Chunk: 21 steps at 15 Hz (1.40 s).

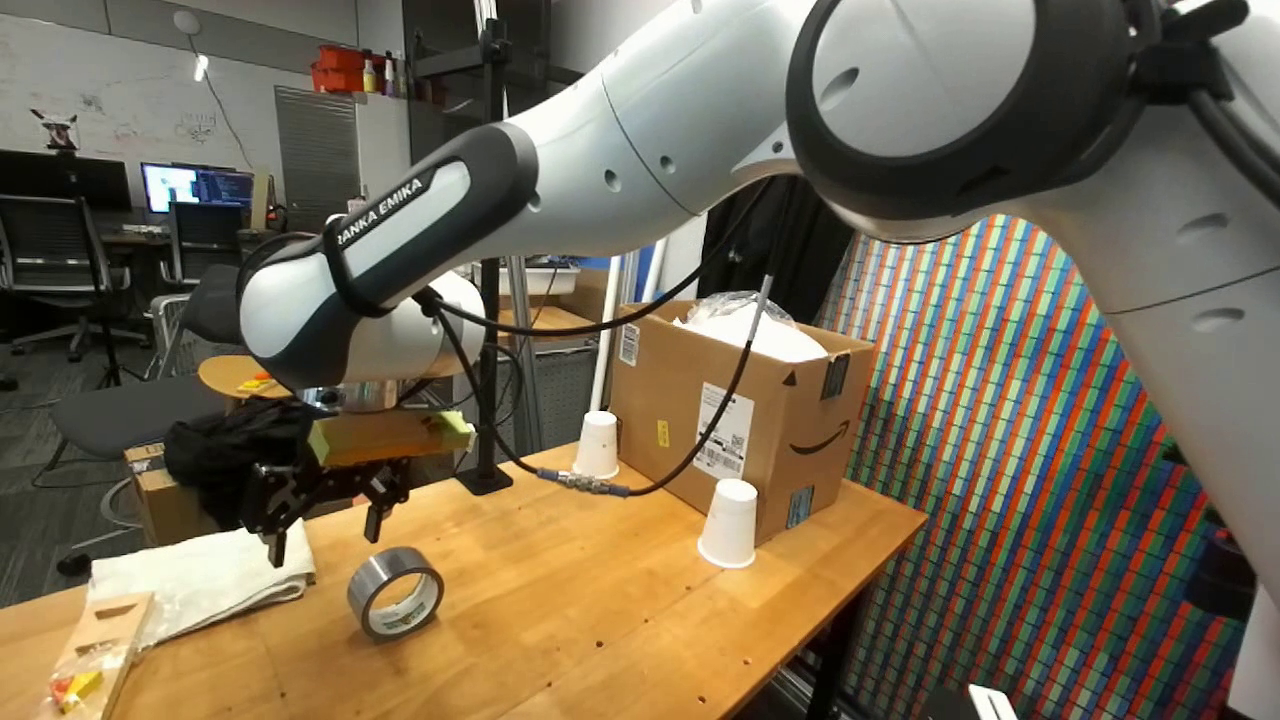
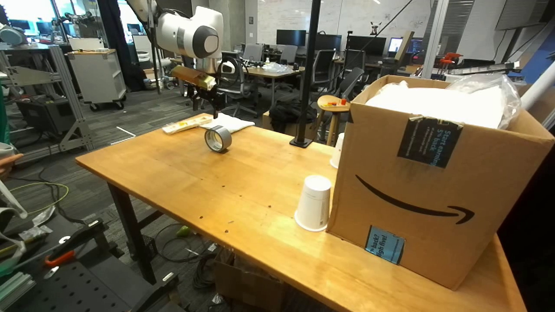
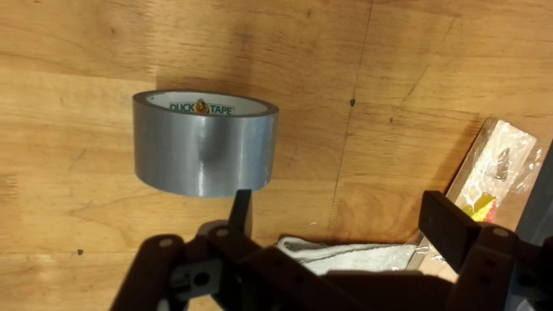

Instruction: Roll the grey masking tape to the right

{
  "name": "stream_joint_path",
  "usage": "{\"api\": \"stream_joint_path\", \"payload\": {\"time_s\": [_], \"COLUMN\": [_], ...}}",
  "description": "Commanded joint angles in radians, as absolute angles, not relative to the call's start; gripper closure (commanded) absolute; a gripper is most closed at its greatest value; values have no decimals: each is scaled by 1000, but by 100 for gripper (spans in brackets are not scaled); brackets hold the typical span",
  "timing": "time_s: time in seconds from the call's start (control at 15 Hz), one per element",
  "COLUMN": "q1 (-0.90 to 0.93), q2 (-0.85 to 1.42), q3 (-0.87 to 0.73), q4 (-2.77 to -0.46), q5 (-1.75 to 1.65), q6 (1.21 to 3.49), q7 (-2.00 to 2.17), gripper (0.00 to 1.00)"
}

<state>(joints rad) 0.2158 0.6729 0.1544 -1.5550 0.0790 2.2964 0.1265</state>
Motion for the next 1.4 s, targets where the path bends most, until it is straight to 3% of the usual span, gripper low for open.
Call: {"api": "stream_joint_path", "payload": {"time_s": [0.0,1.33], "q1": [218,317], "q2": [618,756], "q3": [152,172], "q4": [-1606,-1497], "q5": [74,65], "q6": [2293,2300], "q7": [99,149], "gripper": [0,0]}}
